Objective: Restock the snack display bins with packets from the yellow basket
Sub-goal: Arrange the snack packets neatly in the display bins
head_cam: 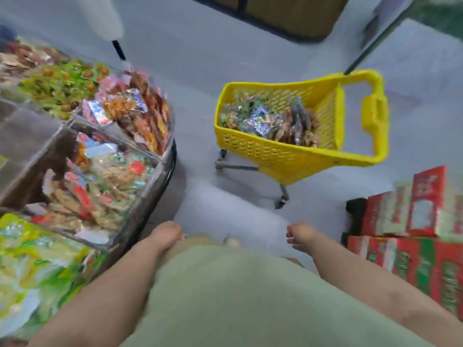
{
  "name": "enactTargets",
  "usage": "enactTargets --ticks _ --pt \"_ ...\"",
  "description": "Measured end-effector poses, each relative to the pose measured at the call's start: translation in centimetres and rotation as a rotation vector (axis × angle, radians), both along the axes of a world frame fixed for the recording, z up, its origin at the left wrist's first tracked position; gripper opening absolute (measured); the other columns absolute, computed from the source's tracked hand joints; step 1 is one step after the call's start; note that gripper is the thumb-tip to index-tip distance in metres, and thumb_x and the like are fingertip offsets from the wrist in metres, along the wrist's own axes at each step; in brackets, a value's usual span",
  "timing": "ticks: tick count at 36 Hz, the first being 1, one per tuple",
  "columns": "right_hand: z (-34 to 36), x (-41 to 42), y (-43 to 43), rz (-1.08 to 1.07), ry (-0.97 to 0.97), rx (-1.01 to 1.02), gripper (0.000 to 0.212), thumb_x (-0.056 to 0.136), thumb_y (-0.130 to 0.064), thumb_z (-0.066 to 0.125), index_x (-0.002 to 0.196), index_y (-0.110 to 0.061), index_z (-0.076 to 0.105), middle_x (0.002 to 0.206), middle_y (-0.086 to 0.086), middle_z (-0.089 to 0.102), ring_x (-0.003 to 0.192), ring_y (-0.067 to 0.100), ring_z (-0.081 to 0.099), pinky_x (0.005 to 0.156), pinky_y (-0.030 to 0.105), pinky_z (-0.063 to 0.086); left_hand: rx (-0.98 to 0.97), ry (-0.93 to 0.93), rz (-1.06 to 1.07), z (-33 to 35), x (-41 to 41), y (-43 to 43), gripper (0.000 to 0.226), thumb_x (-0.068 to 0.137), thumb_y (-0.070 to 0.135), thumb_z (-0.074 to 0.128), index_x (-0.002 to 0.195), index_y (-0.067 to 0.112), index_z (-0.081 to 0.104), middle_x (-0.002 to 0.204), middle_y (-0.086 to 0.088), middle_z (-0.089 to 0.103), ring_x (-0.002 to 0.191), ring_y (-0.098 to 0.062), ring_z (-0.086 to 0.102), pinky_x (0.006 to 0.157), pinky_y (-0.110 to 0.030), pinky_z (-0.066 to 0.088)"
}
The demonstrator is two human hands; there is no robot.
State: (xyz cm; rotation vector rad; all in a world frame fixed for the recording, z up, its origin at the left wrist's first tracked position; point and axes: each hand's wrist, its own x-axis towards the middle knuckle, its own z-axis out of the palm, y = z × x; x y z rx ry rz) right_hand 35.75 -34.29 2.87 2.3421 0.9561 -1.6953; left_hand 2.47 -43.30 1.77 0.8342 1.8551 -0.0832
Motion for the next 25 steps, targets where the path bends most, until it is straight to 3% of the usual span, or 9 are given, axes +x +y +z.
enactTargets --ticks 4,6,8,10,14,17,20,25 --pt "-0.2 1.4 -0.6 -0.05 -0.028 -0.047 0.023 0.092 -0.009 0.047 0.072 -0.021 0.045 0.082 0.002 0.052 0.065 0.012 0.049 0.06 0.024 0.043 0.015 -0.037 -0.096 0.3 1.2 3.6 0.031 0.098 0.012 0.045 0.074 0.007 0.064 0.098 -0.022 0.066 0.092 -0.025 0.059 0.066 -0.031 0.036" --pt "-0.4 1.4 -0.7 -0.058 -0.011 -0.071 0.023 0.091 -0.008 0.047 0.072 -0.02 0.046 0.076 0.0 0.051 0.063 0.012 0.049 0.059 0.023 0.042 0.005 -0.066 0.018 -0.3 1.0 5.5 0.029 0.097 0.011 0.048 0.07 0.013 0.058 0.086 -0.014 0.061 0.084 -0.021 0.055 0.061 -0.026 0.038" --pt "-0.5 1.0 -0.2 -0.094 0.024 -0.08 0.02 0.092 -0.008 0.045 0.073 -0.016 0.046 0.071 0.002 0.05 0.059 0.013 0.049 0.054 0.021 0.037 -0.03 -0.084 0.096 -0.4 0.7 7.6 0.024 0.096 0.012 0.049 0.076 0.008 0.061 0.085 -0.016 0.063 0.062 -0.021 0.053 0.049 -0.024 0.035" --pt "-0.5 0.5 0.9 -0.12 0.059 -0.076 0.019 0.092 -0.009 0.043 0.074 -0.014 0.046 0.069 0.003 0.048 0.056 0.013 0.048 0.052 0.02 0.033 -0.087 -0.133 0.212 -0.8 0.5 9.4 0.017 0.097 0.015 0.048 0.096 0.004 0.061 0.094 -0.021 0.065 0.045 -0.018 0.048 0.042 -0.02 0.031" --pt "-1.0 -0.1 4.1 -0.183 0.058 -0.068 0.017 0.091 -0.008 0.042 0.075 -0.014 0.044 0.072 0.003 0.048 0.059 0.015 0.048 0.056 0.023 0.034 -0.142 -0.156 0.247 -1.5 -0.3 13.7 0.021 0.097 0.019 0.049 0.111 0.005 0.056 0.098 -0.017 0.061 0.053 -0.019 0.041 0.05 -0.023 0.03" --pt "-1.3 -0.7 6.9 -0.242 0.027 -0.075 0.016 0.093 -0.01 0.042 0.078 -0.014 0.045 0.074 0.003 0.05 0.061 0.014 0.052 0.058 0.024 0.036 -0.136 -0.147 0.18 -1.4 -1.4 18.1 0.014 0.097 0.015 0.049 0.102 0.004 0.056 0.096 -0.018 0.058 0.053 -0.021 0.038 0.049 -0.025 0.026" --pt "-1.4 -1.9 10.2 -0.249 0.001 -0.079 0.021 0.094 -0.007 0.041 0.075 -0.015 0.043 0.073 0.004 0.051 0.061 0.016 0.052 0.057 0.023 0.035 -0.117 -0.13 0.087 -0.9 -2.5 23.0 0.015 0.097 0.015 0.05 0.096 0.002 0.058 0.093 -0.019 0.06 0.059 -0.023 0.045 0.052 -0.026 0.031" --pt "-1.1 -5.1 16.3 -0.128 -0.008 0.009 0.027 0.096 -0.01 0.042 0.072 -0.022 0.044 0.098 0.009 0.051 0.087 0.021 0.049 0.071 0.029 0.045 -0.081 -0.153 0.088 0.3 -3.6 31.5 0.016 0.098 0.017 0.047 0.082 0.013 0.049 0.075 -0.009 0.055 0.057 -0.018 0.047 0.053 -0.024 0.034"
